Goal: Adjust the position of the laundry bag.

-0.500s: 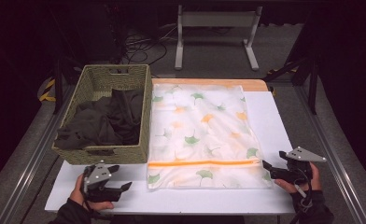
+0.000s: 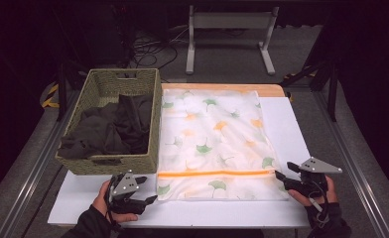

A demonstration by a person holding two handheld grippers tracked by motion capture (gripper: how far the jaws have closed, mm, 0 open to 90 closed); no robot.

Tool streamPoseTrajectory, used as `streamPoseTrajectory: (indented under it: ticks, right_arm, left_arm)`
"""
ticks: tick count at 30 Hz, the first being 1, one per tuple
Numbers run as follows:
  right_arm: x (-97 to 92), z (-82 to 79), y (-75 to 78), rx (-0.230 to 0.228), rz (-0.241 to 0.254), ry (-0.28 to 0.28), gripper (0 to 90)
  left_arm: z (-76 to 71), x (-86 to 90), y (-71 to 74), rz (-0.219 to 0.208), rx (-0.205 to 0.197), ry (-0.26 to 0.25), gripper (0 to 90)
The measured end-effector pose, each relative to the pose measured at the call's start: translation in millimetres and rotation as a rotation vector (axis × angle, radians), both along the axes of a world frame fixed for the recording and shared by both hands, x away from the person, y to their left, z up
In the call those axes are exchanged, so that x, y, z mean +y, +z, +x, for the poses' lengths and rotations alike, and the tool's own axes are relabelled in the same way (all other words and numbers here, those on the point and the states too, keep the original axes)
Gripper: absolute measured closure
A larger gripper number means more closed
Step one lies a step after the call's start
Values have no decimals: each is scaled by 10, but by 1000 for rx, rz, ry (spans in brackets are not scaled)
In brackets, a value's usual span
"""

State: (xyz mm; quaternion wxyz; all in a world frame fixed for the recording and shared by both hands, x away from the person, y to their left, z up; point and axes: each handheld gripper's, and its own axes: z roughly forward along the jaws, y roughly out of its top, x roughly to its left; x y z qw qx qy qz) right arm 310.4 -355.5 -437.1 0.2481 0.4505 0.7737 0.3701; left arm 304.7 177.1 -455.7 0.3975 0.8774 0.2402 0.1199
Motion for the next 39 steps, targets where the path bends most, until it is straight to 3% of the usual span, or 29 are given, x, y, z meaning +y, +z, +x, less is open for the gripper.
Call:
streamPoseTrajectory:
  ticks: [4,10,13,17,23,26,31,32,37,39]
  right_arm:
    - [13,12,-9,12,-1,13,579]
    - [-19,29,-24,41,7,-2,644]
    - [-47,18,-44,54,14,0,640]
    - [-54,54,-89,67,33,-18,549]
    - [-25,115,-149,97,28,-2,522]
    - [26,125,-160,110,-8,21,524]
    - [30,105,-151,115,-8,27,689]
    - [31,96,-148,119,-7,32,713]
    - [31,79,-141,129,6,50,792]
    - [11,71,-145,135,29,45,803]
  left_arm:
    - [66,-190,33,-2,5,-61,332]
    - [162,-506,23,53,-3,-144,386]
    - [209,-653,-9,82,10,-175,400]
    - [249,-744,-47,98,19,-197,422]
    - [275,-706,-52,88,38,-207,478]
    - [297,-663,-56,83,45,-212,519]
    - [315,-611,-60,68,70,-218,678]
    - [325,-605,-58,74,59,-222,721]
    - [324,-600,-55,77,62,-214,885]
    - [324,-598,-56,73,69,-211,897]
